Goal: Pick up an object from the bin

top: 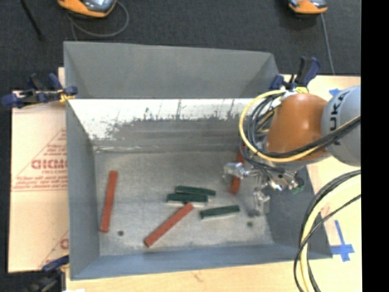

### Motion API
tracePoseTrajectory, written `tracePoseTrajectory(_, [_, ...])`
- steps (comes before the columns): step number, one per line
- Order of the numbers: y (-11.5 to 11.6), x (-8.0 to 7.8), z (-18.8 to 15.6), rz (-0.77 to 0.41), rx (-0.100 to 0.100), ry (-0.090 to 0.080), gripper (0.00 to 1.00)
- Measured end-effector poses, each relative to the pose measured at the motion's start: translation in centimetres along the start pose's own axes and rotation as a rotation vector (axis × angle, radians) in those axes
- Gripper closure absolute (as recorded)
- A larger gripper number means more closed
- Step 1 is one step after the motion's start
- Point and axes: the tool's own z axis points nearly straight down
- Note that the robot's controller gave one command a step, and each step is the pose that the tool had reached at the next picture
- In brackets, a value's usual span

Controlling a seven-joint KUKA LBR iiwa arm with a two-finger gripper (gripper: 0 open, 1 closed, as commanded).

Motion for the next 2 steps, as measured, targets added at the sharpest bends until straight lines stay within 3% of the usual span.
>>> tracePoseTrajectory(1, [-1.33,-3.75,-0.07,-0.416,0.002,-0.005,0.0])
tracePoseTrajectory(2, [-1.24,-3.79,-0.09,-0.412,-0.001,-0.006,1.0])
